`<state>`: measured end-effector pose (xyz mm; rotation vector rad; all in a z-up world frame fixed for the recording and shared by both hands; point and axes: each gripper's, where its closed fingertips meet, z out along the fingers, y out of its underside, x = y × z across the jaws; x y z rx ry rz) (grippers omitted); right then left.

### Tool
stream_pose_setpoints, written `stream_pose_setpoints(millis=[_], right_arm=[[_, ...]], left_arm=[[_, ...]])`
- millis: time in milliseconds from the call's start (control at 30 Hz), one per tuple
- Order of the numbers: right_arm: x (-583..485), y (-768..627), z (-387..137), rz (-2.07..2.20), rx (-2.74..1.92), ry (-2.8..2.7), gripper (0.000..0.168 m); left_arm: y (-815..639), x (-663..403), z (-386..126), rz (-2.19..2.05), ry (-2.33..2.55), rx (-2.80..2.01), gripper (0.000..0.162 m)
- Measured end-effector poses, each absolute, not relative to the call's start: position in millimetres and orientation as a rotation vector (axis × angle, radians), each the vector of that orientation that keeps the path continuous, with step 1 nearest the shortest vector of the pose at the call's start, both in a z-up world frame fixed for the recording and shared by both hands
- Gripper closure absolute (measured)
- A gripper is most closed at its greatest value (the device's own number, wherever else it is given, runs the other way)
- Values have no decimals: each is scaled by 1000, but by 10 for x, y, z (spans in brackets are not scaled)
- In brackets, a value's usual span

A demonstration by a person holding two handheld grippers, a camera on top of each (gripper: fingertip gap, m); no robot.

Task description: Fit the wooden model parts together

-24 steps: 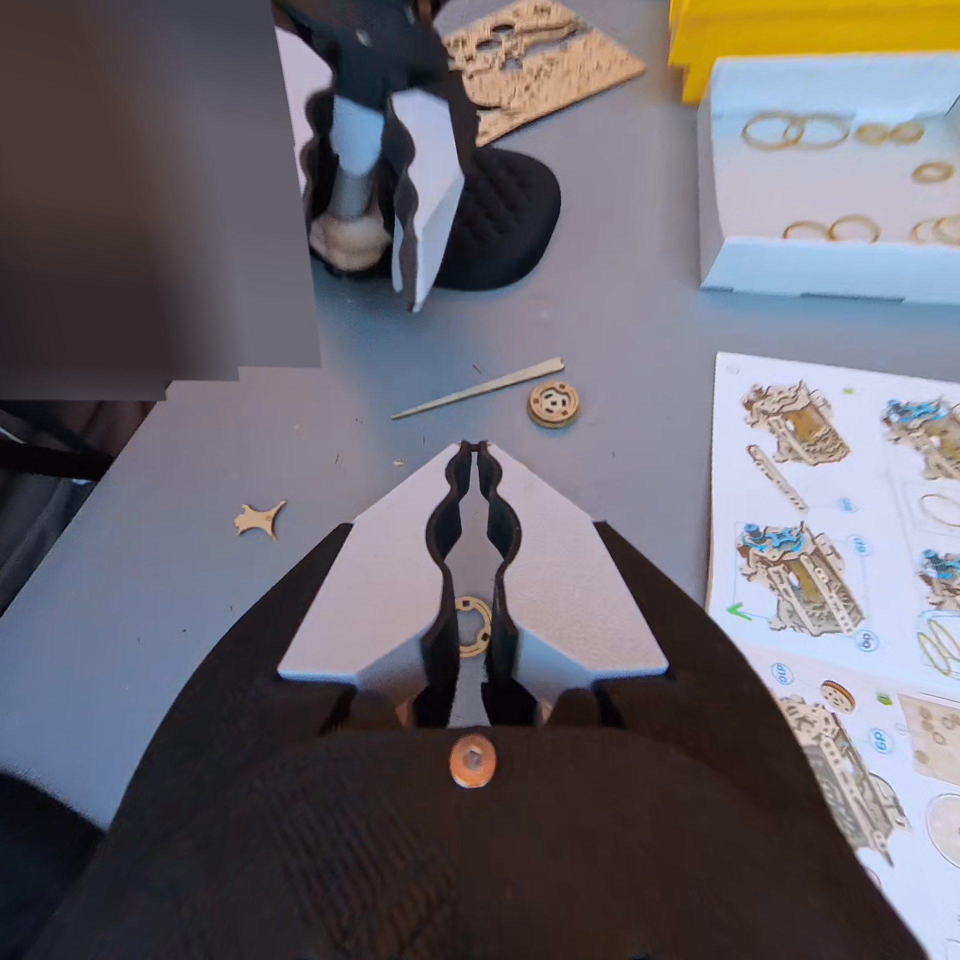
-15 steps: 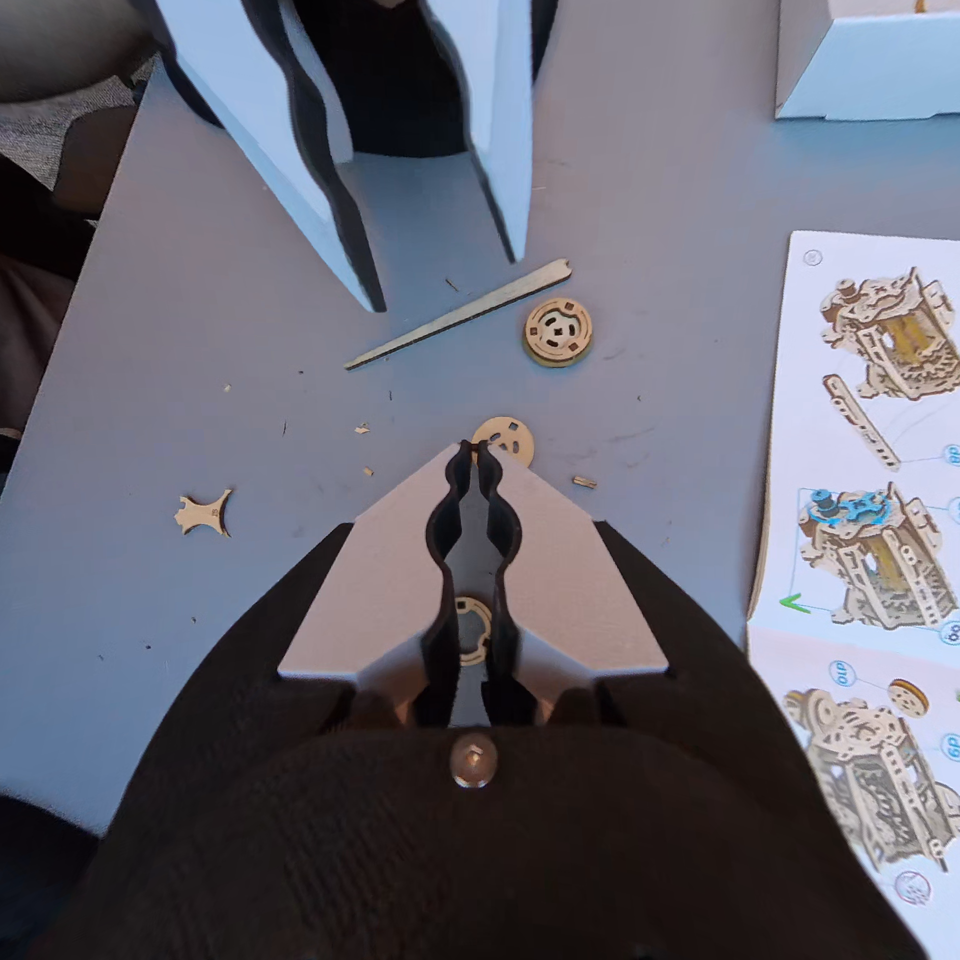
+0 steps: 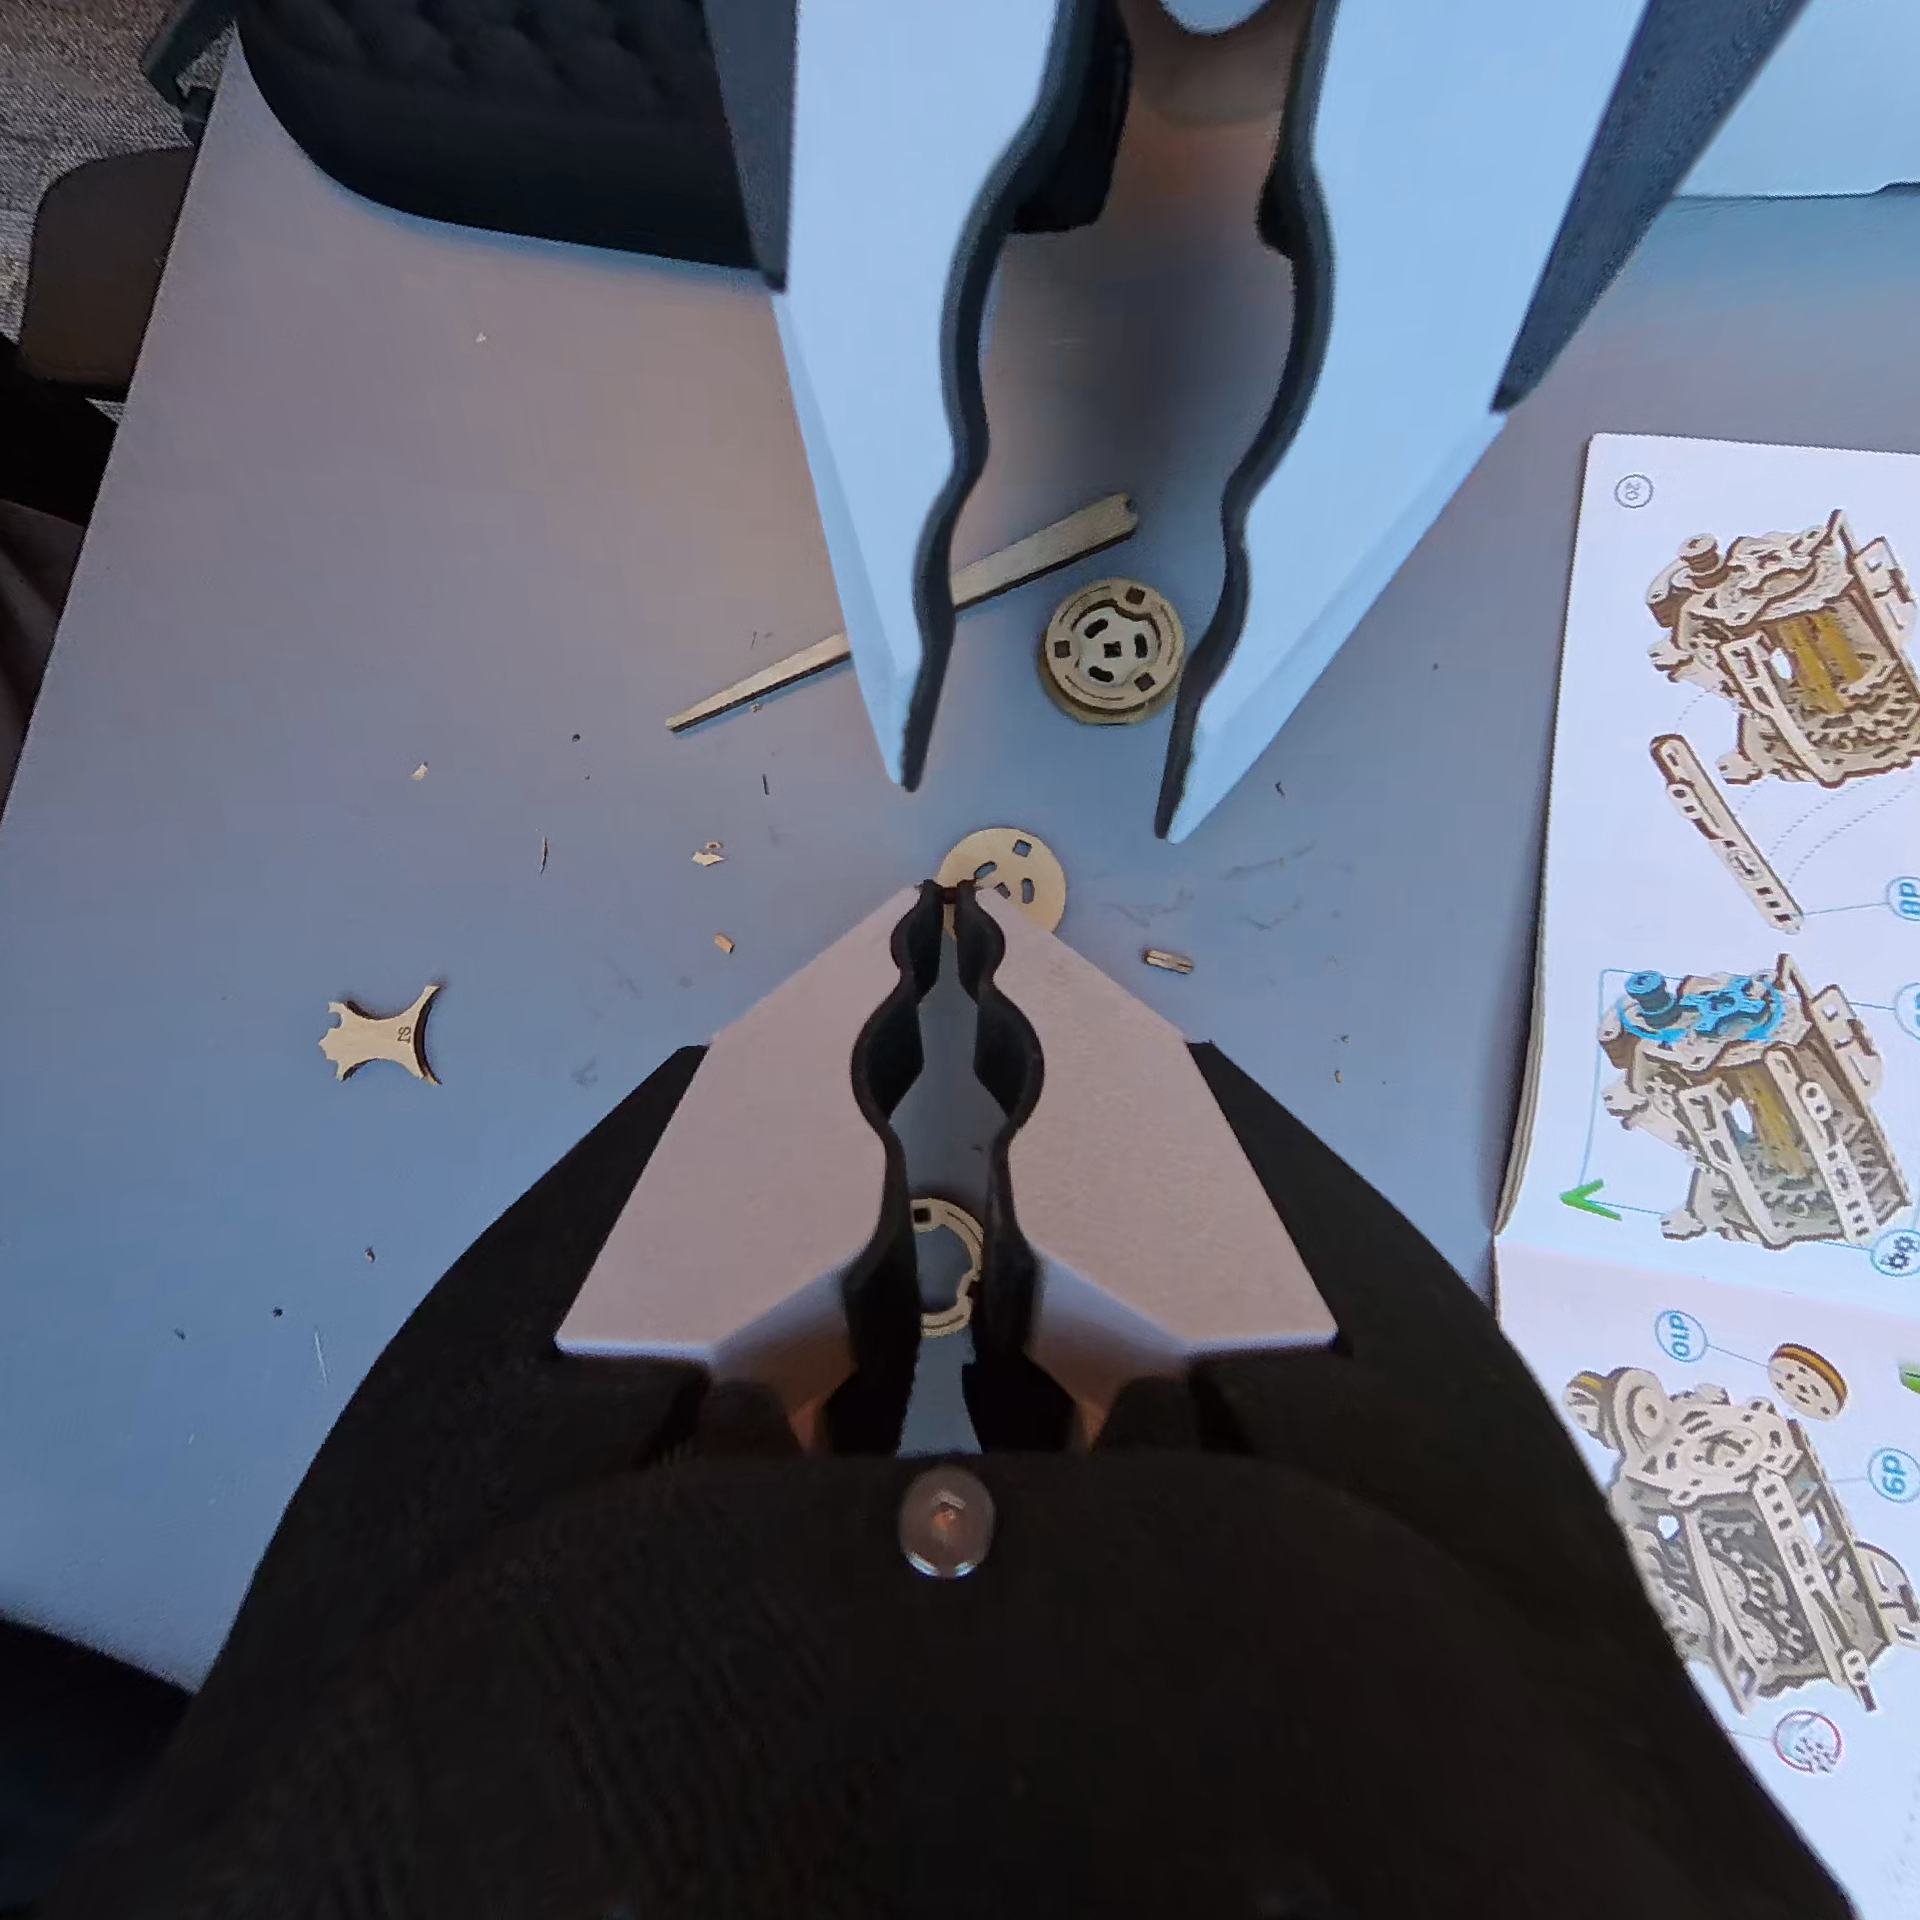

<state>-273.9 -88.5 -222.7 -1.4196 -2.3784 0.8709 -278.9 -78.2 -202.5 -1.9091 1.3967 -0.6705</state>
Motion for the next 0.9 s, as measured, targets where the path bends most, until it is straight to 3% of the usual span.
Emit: stream_pose_setpoints(millis=[233,900], right_arm=[[-2739,-879,-2240,868,-1439,-2381,167],[-2735,-874,-2258,577,-1430,-2419,167]], left_arm=[[-761,-2767,-2249,-675,1539,-1932,127],[-795,-2721,-2264,-674,1505,-1829,140]])
